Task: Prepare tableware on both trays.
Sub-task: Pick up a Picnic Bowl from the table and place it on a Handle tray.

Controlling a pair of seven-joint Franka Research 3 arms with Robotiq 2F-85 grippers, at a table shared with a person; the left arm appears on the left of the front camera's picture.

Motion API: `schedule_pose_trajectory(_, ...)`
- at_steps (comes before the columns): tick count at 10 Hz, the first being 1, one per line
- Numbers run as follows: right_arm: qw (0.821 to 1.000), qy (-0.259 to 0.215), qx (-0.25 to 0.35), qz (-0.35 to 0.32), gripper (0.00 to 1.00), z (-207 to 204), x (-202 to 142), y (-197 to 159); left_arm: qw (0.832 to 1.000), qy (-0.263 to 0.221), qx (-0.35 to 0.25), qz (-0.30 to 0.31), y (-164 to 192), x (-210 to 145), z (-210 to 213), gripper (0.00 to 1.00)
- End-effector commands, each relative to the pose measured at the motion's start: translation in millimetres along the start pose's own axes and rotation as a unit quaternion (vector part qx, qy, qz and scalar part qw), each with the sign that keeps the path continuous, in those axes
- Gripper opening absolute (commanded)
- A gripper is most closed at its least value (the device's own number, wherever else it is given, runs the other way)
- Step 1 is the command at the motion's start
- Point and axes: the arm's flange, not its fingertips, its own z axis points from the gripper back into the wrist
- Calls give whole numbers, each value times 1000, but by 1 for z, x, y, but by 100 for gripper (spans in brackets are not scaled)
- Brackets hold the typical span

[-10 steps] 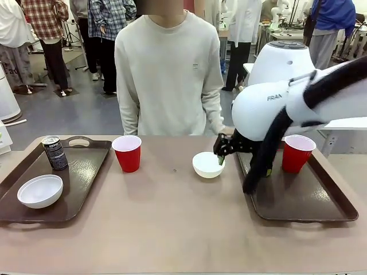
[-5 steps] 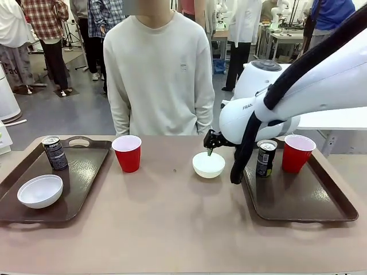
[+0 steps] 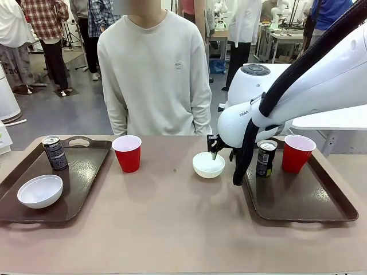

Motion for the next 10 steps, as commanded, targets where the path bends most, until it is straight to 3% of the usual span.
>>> schedule_pose_trajectory(1, 1000, 5, -14, -18, 0, -5, 2, 5, 1000, -4, -10, -2, -1, -1, 1, 100)
schedule_pose_trajectory(6, 999, 28, -22, -28, 0, -23, 1, -7, 1000, -4, -10, -2, -1, -1, 1, 100)
schedule_pose_trajectory(10, 999, 29, -22, -31, 0, -2, -4, -8, 1000, -4, -10, -2, -1, -1, 1, 100)
